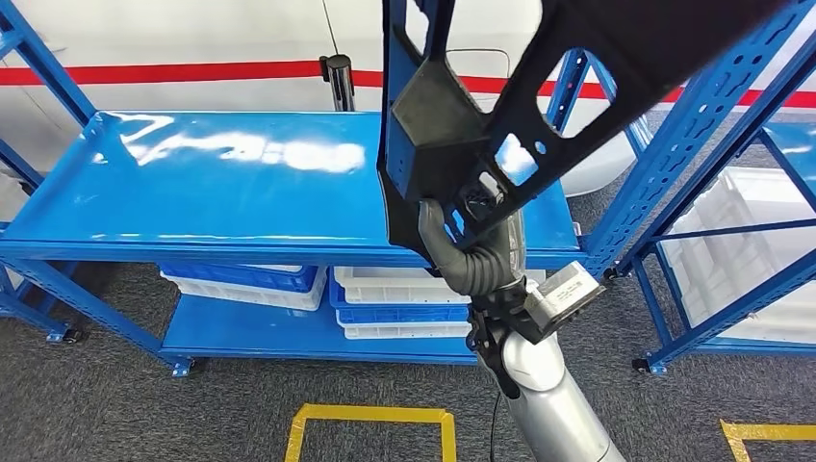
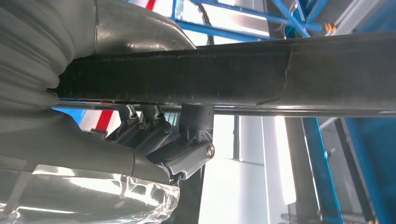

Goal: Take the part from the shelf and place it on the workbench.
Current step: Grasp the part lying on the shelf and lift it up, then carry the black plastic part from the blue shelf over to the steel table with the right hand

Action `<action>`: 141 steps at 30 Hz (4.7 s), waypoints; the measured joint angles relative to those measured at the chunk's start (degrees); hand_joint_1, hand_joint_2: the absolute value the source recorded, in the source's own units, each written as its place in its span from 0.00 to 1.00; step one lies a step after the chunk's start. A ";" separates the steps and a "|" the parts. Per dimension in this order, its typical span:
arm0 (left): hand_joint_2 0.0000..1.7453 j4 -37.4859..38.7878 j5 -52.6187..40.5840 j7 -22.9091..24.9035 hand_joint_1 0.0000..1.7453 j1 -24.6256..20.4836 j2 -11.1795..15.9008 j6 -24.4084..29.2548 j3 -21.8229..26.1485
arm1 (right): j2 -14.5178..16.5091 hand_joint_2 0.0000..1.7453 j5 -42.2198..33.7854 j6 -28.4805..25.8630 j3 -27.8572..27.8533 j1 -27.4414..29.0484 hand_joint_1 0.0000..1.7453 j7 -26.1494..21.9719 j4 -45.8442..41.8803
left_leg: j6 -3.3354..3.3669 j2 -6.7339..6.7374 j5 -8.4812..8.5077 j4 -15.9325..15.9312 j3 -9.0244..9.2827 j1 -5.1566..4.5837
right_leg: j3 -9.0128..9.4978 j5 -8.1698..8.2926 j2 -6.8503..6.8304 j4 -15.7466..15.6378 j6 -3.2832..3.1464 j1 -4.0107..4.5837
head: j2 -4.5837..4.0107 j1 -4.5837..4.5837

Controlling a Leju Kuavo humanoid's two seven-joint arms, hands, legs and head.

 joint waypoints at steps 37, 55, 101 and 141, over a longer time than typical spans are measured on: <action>1.00 -0.43 3.00 -9.08 0.00 -2.21 1.66 -18.59 1.30 | -0.93 1.00 4.03 6.84 -3.05 4.24 1.00 -1.34 0.62 | 0.85 0.30 3.57 -0.28 -4.16 -0.12 | -2.38 -10.94 -0.08 14.74 -0.29 -0.03 | 0.01 0.51; 1.00 -0.43 3.11 -8.60 0.00 -2.31 1.83 -18.33 1.30 | -0.75 1.00 5.47 5.92 -4.61 5.75 1.00 -3.08 0.29 | -3.17 -0.18 -2.91 15.20 -9.68 0.63 | 5.69 -3.44 -0.29 -2.66 -2.55 -0.15 | 0.01 -0.01; 1.00 -0.44 3.83 -10.35 0.00 -1.51 1.74 -16.38 1.40 | -1.06 1.00 11.73 -1.05 -5.00 9.78 1.00 -5.70 -4.21 | 0.67 -1.58 3.93 0.22 -4.92 0.15 | -0.79 -11.60 -0.39 14.25 -0.70 -0.07 | 0.01 0.61; 1.00 -0.39 4.72 -7.65 0.00 1.02 2.35 -8.19 3.98 | 0.15 1.00 11.77 1.57 4.39 17.04 1.00 -10.99 -1.35 | -2.02 -5.08 3.88 2.39 -7.37 0.35 | 6.42 -5.25 1.35 -1.25 -1.25 -1.01 | 0.00 0.23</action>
